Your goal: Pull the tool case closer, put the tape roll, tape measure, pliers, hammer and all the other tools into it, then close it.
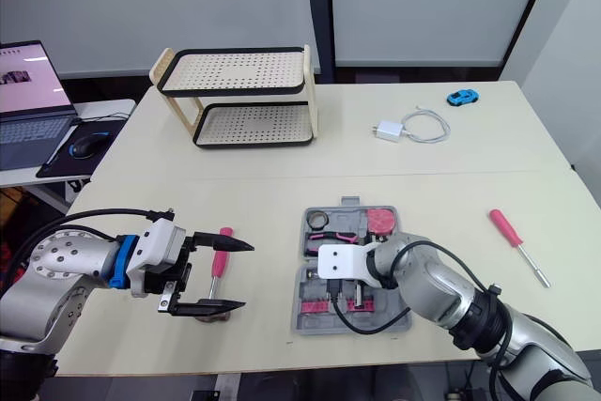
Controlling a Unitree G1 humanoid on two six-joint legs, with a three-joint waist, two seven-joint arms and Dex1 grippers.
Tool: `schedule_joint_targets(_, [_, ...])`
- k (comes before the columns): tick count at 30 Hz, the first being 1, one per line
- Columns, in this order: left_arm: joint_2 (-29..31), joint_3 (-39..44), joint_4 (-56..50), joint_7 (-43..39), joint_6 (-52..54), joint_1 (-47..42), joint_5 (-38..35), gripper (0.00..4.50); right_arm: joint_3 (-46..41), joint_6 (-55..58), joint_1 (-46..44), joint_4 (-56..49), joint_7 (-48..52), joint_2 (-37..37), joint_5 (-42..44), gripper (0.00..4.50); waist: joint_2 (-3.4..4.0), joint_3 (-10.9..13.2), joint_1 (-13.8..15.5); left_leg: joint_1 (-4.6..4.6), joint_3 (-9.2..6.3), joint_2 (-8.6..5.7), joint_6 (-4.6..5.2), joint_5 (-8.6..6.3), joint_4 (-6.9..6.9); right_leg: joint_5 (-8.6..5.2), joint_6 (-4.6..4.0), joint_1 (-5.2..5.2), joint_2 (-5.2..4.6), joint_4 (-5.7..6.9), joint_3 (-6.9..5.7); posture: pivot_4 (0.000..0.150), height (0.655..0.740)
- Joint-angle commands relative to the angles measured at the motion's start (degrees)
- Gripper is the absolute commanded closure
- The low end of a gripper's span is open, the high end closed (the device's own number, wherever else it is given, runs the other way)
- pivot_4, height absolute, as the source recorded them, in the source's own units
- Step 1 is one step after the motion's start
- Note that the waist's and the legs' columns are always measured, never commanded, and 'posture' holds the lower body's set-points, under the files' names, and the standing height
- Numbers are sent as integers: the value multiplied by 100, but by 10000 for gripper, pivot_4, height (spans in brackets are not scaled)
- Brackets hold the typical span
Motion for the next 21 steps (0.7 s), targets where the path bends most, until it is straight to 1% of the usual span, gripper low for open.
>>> schedule_joint_targets(1, [52,-1,-79,-5,-39,-67,-2,0,-208,-49,-7,-73,-59,42,-17,44726,0,0,0,0,0,0,0,0,0,0,0,0,0,0,0,1500,7400])
schedule_joint_targets(21, [47,-53,-61,-4,-33,-115,19,0,-140,-135,202,203,-180,87,-82,44726,-3,-2,1,1,0,-1,0,0,0,0,0,0,0,1,0,1500,7400])
